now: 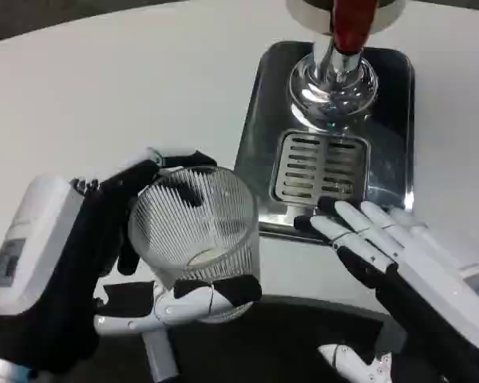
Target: Grasp the cup under the faucet to collect the drink, then remove the cup.
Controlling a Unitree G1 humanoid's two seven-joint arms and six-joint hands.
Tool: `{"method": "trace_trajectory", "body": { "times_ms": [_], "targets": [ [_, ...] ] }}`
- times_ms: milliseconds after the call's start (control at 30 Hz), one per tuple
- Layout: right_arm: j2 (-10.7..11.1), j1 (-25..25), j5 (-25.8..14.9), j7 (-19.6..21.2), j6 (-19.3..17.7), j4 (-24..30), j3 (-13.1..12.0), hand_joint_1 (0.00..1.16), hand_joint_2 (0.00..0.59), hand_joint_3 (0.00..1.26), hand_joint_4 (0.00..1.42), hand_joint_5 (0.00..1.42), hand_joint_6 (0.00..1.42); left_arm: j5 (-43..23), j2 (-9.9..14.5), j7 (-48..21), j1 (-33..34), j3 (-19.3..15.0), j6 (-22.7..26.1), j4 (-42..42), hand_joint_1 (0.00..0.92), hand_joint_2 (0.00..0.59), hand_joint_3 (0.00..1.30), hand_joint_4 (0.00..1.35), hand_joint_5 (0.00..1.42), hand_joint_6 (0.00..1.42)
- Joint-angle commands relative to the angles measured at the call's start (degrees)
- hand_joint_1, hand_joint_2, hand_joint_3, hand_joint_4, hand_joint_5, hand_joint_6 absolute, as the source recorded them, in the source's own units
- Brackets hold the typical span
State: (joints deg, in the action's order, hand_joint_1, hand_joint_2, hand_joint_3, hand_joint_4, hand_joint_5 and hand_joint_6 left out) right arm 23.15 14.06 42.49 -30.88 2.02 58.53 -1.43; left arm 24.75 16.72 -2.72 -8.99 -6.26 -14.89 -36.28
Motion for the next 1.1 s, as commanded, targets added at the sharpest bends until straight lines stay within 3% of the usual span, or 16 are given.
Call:
{"method": "trace_trajectory", "body": {
  "times_ms": [33,533,1100],
  "targets": [
    [-0.57,-0.26,0.48,-1.17,0.57,1.27,0.27,0.37,0.446,0.11,0.00,0.00,0.00,-1.22,-0.21,-0.08,-1.13,-0.40,-1.35,-1.82,0.520,0.034,1.00,1.11,1.29,1.42],
    [-2.22,1.08,0.25,-2.17,-1.62,1.47,-1.20,0.37,0.446,0.11,0.00,0.00,0.00,-0.30,-0.72,-0.30,0.36,1.40,-0.64,-2.29,0.520,0.034,1.00,1.11,1.29,1.42],
    [-2.38,1.94,-1.05,-2.71,-1.81,1.47,-3.74,0.37,0.446,0.11,0.00,0.00,0.00,1.09,-1.66,-0.08,3.20,2.93,-0.10,0.86,0.520,0.034,1.00,1.11,1.29,1.42]
  ]
}}
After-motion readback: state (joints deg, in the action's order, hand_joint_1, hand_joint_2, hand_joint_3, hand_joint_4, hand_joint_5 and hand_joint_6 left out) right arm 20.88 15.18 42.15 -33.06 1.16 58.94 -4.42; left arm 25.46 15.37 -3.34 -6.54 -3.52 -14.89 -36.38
